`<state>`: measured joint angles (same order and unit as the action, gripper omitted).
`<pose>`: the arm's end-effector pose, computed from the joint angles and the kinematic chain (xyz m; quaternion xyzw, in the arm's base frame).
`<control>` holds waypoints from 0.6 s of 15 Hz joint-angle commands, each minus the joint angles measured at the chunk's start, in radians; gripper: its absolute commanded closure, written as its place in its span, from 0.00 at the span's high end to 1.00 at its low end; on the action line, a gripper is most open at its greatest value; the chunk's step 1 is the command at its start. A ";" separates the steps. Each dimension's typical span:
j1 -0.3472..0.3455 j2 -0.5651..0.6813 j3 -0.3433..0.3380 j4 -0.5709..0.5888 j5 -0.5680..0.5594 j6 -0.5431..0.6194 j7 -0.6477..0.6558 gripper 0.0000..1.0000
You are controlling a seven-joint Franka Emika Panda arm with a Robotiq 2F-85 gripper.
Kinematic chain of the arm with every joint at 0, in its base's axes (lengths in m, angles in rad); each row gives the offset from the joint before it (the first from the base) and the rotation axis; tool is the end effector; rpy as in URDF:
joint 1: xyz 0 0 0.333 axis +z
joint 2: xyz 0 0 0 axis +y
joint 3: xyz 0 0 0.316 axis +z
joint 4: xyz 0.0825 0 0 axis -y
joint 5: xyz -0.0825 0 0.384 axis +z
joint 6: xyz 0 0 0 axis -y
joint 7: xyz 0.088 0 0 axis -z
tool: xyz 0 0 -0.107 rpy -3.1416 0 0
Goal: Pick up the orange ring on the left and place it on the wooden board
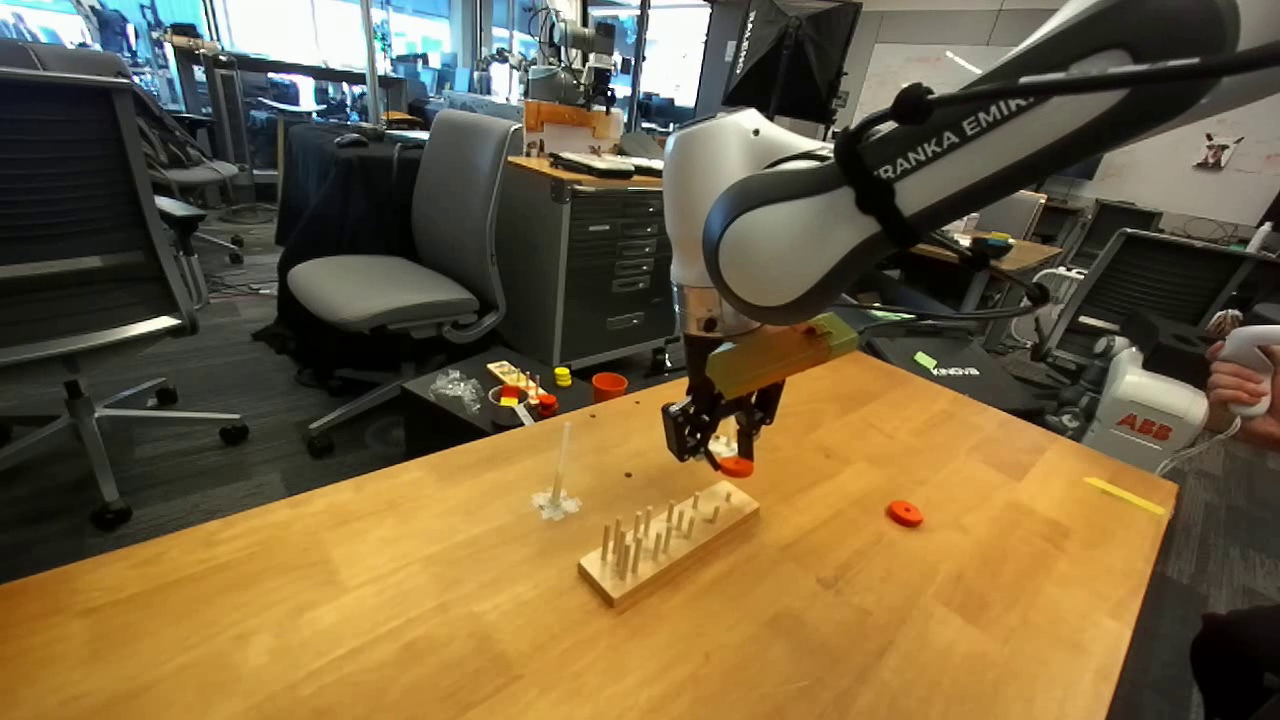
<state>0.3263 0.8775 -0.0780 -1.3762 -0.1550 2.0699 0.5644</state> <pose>0.6910 0.1778 0.1742 0.9860 -0.1022 -0.0456 0.1234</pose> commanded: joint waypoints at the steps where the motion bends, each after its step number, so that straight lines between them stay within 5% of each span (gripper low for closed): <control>1: 0.002 0.043 0.011 0.085 -0.014 -0.051 -0.049 0.19; 9: 0.011 0.122 0.023 0.205 -0.013 -0.122 -0.125 0.19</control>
<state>0.3378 0.9550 -0.0633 -1.2617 -0.1550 2.0003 0.4746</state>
